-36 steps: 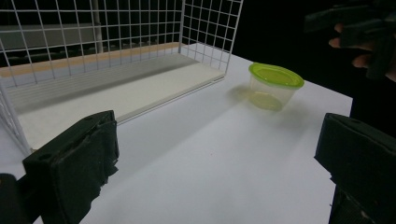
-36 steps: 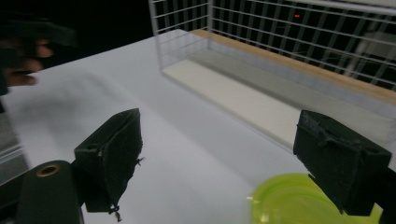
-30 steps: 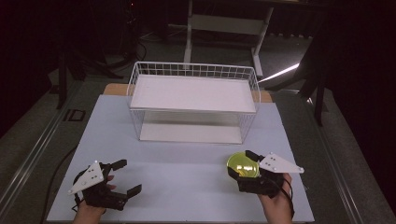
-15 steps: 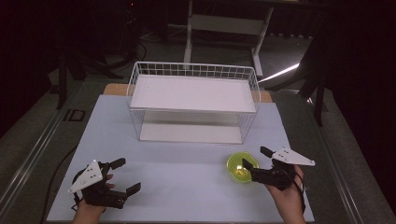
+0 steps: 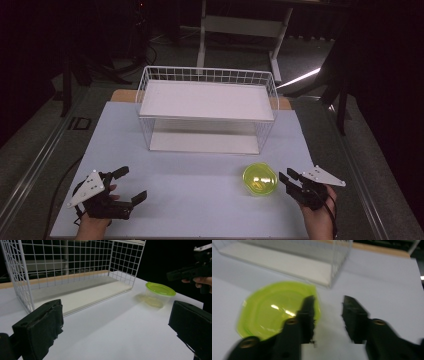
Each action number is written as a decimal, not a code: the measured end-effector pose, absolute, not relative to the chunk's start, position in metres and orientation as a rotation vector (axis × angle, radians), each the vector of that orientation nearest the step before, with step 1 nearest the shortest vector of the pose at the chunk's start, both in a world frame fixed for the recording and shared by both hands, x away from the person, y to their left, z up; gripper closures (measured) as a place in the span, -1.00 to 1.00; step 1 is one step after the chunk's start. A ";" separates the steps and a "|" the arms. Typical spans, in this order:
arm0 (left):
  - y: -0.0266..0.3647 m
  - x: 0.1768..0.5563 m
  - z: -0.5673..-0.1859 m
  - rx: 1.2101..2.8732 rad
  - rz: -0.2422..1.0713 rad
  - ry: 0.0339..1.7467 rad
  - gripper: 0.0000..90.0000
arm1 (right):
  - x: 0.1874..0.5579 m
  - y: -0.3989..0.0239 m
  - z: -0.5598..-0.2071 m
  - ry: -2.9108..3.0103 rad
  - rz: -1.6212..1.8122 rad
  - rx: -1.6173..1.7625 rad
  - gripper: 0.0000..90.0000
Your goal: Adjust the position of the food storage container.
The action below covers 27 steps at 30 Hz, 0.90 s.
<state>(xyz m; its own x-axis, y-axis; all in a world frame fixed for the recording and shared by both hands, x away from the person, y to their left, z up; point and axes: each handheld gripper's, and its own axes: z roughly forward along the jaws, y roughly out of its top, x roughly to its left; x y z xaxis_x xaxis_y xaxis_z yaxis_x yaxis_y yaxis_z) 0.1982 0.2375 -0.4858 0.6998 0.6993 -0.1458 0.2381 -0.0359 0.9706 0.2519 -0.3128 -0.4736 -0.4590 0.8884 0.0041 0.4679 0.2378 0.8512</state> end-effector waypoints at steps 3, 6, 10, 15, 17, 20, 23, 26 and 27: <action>0.237 0.198 -0.486 1.606 0.434 0.775 -0.99 | 0.250 -0.317 -0.483 2.020 1.082 1.298 0.85; 0.236 0.198 -0.486 1.610 0.435 0.771 -0.99 | 0.251 -0.319 -0.493 2.060 1.031 1.335 1.00; 0.236 0.198 -0.485 1.613 0.432 0.766 -0.99 | 0.252 -0.316 -0.504 2.109 1.013 1.365 1.00; 0.235 0.197 -0.485 1.621 0.435 0.758 -0.99 | 0.254 -0.306 -0.514 2.183 1.000 1.368 1.00; 0.234 0.197 -0.485 1.622 0.431 0.756 -0.99 | 0.255 -0.300 -0.518 2.219 0.984 1.360 1.00; 0.234 0.197 -0.485 1.627 0.433 0.753 -0.99 | 0.256 -0.295 -0.519 2.240 0.984 1.340 1.00; 0.234 0.197 -0.485 1.629 0.434 0.751 -0.99 | 0.256 -0.291 -0.519 2.255 0.995 1.337 1.00; 0.233 0.197 -0.485 1.630 0.433 0.751 -0.99 | 0.258 -0.284 -0.519 2.280 1.000 1.320 1.00; 0.233 0.197 -0.485 1.632 0.432 0.749 -0.99 | 0.259 -0.282 -0.519 2.292 1.011 1.317 1.00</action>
